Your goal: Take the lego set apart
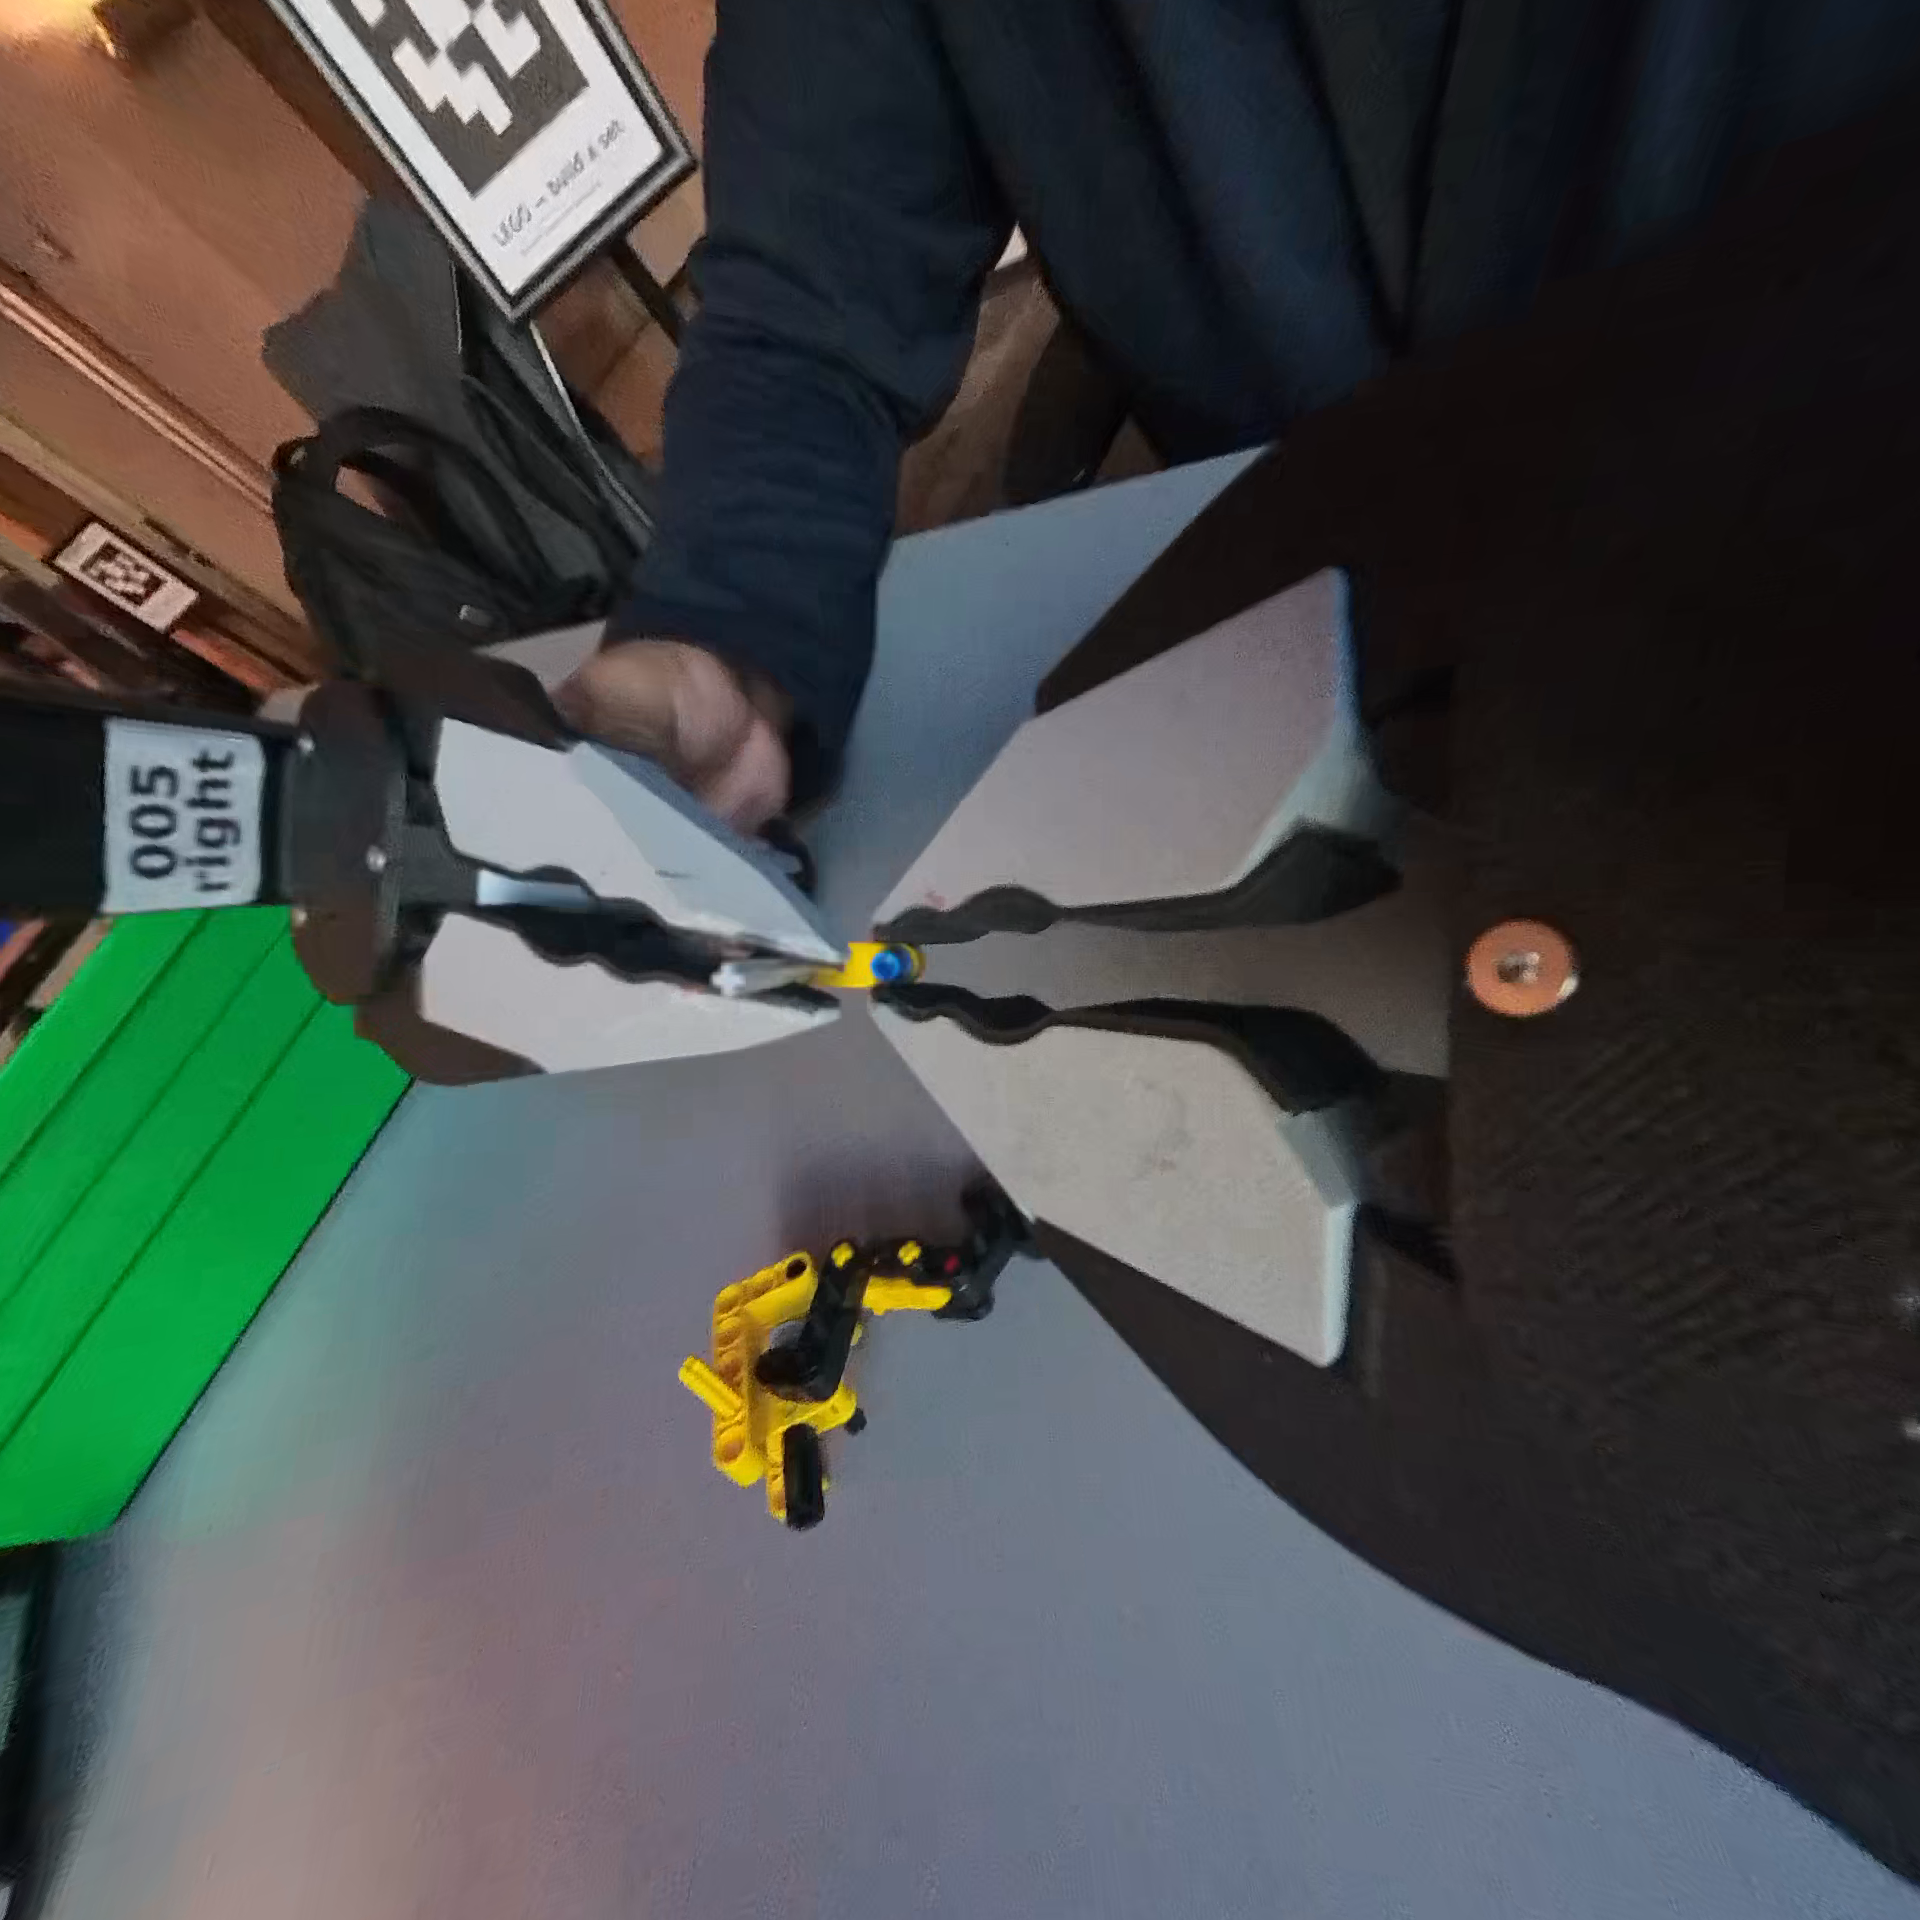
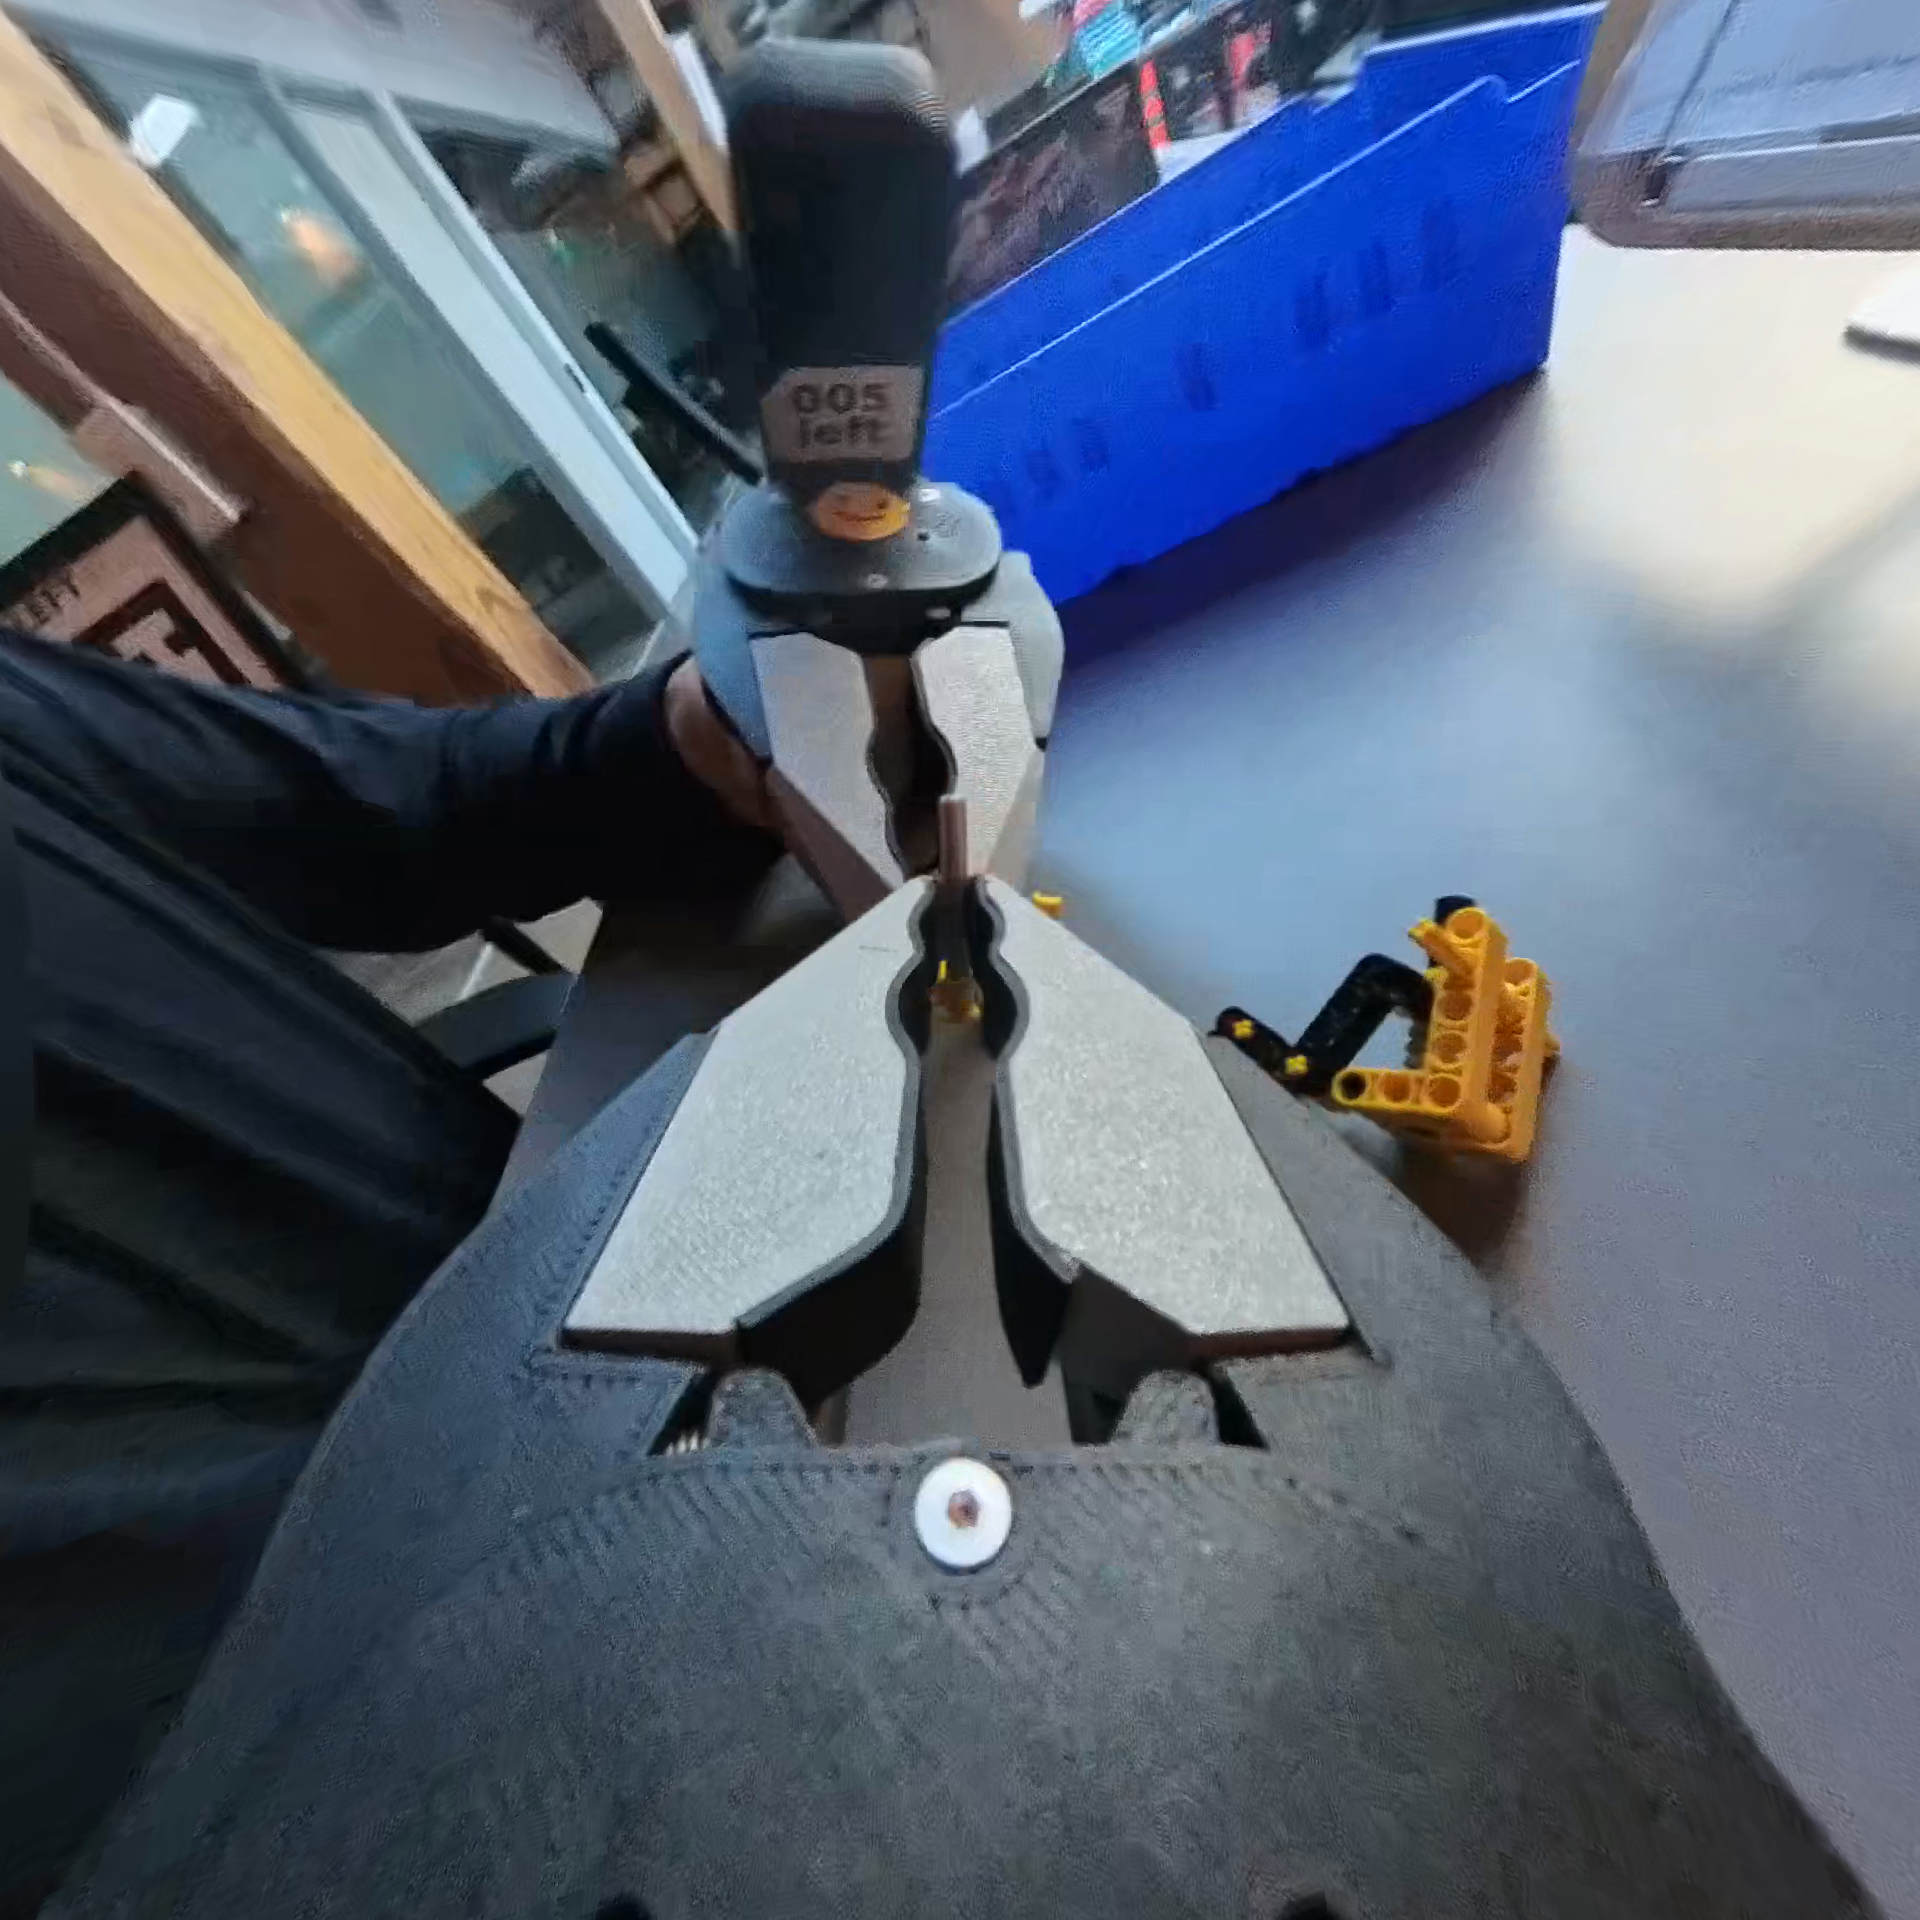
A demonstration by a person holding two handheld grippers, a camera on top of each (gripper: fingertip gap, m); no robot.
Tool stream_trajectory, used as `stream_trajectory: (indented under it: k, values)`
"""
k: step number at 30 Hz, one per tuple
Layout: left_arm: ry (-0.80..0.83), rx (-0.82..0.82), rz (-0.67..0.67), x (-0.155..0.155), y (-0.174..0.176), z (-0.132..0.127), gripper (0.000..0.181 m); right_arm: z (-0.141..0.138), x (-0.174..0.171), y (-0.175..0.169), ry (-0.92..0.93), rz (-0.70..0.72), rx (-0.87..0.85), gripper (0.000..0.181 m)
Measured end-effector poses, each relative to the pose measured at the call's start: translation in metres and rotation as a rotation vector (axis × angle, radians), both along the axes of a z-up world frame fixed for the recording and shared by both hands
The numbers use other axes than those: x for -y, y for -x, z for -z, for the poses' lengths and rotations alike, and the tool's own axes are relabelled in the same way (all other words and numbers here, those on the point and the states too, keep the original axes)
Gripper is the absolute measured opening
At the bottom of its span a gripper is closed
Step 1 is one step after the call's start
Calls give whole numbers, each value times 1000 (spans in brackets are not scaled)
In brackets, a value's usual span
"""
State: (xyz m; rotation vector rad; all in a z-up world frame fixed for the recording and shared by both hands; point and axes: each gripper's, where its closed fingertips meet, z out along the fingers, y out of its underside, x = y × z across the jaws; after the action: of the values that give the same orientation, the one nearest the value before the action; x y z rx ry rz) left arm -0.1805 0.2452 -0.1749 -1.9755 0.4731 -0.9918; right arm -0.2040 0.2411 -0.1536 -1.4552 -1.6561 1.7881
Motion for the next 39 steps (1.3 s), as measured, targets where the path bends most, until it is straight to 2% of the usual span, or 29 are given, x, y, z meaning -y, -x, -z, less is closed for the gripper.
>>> stream_trajectory:
  k: [2,5,8,10,15,19,20,22,23,24,26,29,31,33,37,39]
  values:
    - [77,25,79,15,-3,6,6,-1,-1,-9,-49,-27,21,2]
    - [98,-27,78,17,1,17,5,8,-3,-15,-183,-33,68,0]
    - [102,-87,95,20,-2,21,6,14,1,-13,-185,-39,87,31]
    - [110,-105,101,21,-3,24,5,16,10,-13,-149,-89,97,0]
    - [153,-144,119,26,-3,33,5,23,25,-9,-143,-131,107,0]
    - [148,-161,100,25,5,32,5,30,8,-10,-170,-44,142,0]
    - [152,-159,112,28,6,31,5,27,4,-12,-187,-29,132,0]
    - [160,-166,144,33,4,31,5,2,9,-14,-251,-25,15,0]
    - [175,-149,170,36,0,31,5,-9,19,-18,-312,-65,-52,11]
    - [195,-128,193,39,-4,31,5,-13,29,-21,-394,-98,-98,37]
    - [260,-90,272,50,-12,37,5,-1,48,-30,-593,-210,-113,27]
    - [349,2,396,69,-26,39,6,28,50,-35,-927,-237,-95,33]
    - [381,60,460,78,-31,33,6,39,52,-40,-1134,-251,-112,27]
    - [398,92,506,85,-33,30,6,43,55,-42,-1330,-245,-139,27]
    - [441,165,583,96,-37,23,5,40,69,-45,-1568,-253,-226,26]
    - [471,181,609,101,-39,23,5,36,70,-45,-1683,-215,-282,34]
